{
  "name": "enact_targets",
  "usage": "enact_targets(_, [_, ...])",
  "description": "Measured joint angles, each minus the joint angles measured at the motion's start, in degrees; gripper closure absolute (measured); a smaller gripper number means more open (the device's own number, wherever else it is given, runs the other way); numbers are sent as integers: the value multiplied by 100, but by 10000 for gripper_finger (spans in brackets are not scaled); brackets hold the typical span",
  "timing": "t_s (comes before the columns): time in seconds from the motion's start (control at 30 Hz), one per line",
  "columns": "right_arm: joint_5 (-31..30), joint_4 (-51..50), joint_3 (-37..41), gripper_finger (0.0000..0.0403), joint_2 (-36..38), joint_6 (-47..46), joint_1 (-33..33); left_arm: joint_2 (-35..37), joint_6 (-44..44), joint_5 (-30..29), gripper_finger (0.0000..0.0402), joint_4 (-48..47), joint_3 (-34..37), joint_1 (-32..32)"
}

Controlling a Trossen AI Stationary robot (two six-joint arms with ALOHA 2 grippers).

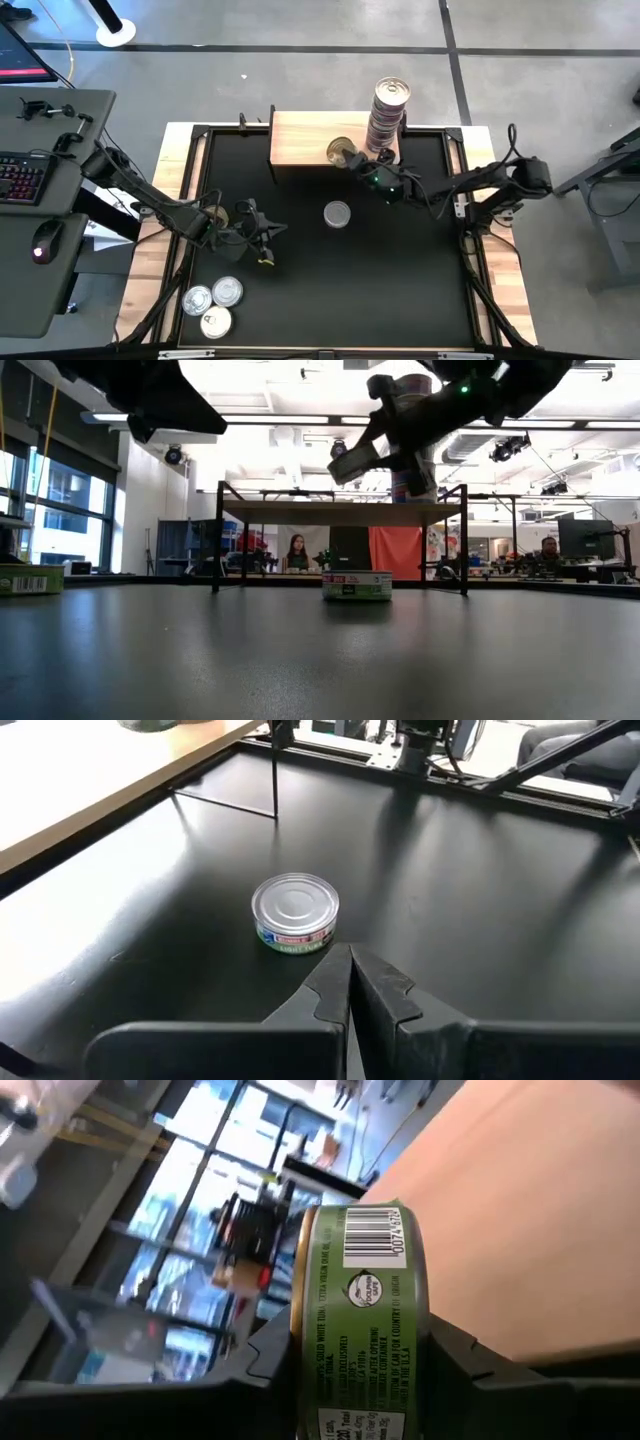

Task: Stack canned seafood by type on shelf
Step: Put the green tuna can on the shelf

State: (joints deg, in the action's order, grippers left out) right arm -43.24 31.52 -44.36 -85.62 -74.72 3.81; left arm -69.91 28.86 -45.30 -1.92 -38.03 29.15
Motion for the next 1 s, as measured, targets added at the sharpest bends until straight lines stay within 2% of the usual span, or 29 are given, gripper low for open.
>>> enact_targets(0.1, [-123, -214, -193, 285, -74, -285, 84, 0, 3, 61, 401, -10, -1, 6])
enact_targets(0.2, [-146, -919, -400, 281, -109, -702, 186, 0, 3, 147, 402, -7, -1, 7])
enact_targets(0.4, [-68, -2189, -701, 224, -109, -1444, 305, 0, 28, 199, 402, -47, -1, 7])
enact_targets(0.77, [-55, -2415, -708, 212, -107, -1672, 454, 0, 406, 378, 401, -512, 0, 13])
enact_targets(0.9, [291, -2719, -708, 211, -107, -2000, 577, 0, 409, 483, 402, -541, -1, 13])
enact_targets(1.0, [316, -2764, -713, 211, -107, -2076, 606, 0, 414, 529, 402, -541, -1, 13])
